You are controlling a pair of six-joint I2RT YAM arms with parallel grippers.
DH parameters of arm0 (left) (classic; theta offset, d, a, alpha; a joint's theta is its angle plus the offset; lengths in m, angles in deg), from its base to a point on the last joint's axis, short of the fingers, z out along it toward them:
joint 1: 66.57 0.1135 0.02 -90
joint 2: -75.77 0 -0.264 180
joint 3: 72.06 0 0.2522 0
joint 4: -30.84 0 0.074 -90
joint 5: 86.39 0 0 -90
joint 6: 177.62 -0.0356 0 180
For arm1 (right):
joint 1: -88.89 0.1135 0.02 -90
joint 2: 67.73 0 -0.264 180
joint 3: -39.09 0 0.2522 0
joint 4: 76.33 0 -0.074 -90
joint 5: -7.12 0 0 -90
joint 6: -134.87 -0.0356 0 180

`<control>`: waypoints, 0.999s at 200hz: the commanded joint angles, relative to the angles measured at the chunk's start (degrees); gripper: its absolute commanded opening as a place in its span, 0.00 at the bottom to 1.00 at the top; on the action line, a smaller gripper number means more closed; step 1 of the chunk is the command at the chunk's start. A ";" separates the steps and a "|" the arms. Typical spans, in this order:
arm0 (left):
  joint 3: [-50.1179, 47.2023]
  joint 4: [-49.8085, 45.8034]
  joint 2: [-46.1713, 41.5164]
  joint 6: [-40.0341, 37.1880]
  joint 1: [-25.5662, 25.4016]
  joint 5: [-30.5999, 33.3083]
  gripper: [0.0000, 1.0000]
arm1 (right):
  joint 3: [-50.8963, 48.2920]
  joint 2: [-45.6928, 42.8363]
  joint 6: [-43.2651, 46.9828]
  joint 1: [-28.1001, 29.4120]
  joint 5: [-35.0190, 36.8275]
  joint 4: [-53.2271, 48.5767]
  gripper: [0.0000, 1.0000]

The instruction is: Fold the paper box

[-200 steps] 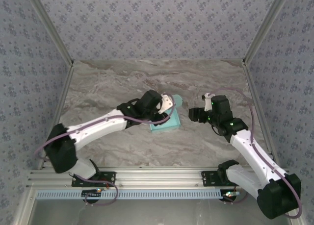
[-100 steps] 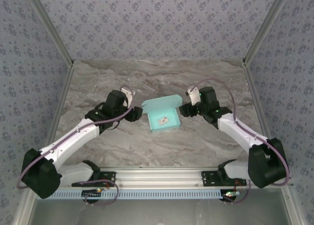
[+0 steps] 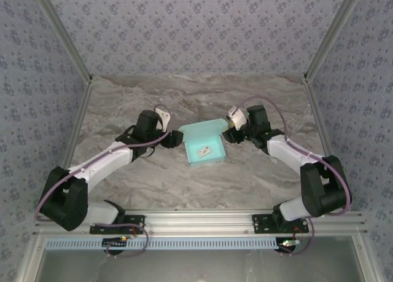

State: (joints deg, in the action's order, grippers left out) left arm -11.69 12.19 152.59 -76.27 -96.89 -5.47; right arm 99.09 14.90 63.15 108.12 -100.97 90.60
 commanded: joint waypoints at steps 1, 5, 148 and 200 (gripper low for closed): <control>0.19 3.69 1.12 -2.93 0.22 -2.92 0.69 | 2.44 1.08 2.94 0.15 -2.00 0.88 0.51; 0.11 3.93 1.32 -3.12 0.16 -3.09 0.69 | 2.52 1.15 3.04 0.20 -1.93 0.73 0.50; 2.25 4.76 6.34 -5.51 0.01 -6.81 0.27 | 5.57 3.60 4.31 2.18 -0.51 -2.86 0.19; 3.78 3.75 7.27 -5.68 -0.14 -6.43 0.15 | 6.57 3.35 2.50 3.37 1.85 -4.63 0.13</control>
State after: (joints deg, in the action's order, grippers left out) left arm -10.99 15.71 159.15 -81.14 -96.89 -10.78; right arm 103.59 17.98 66.89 110.61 -100.79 87.91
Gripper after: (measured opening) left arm 0.166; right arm 0.139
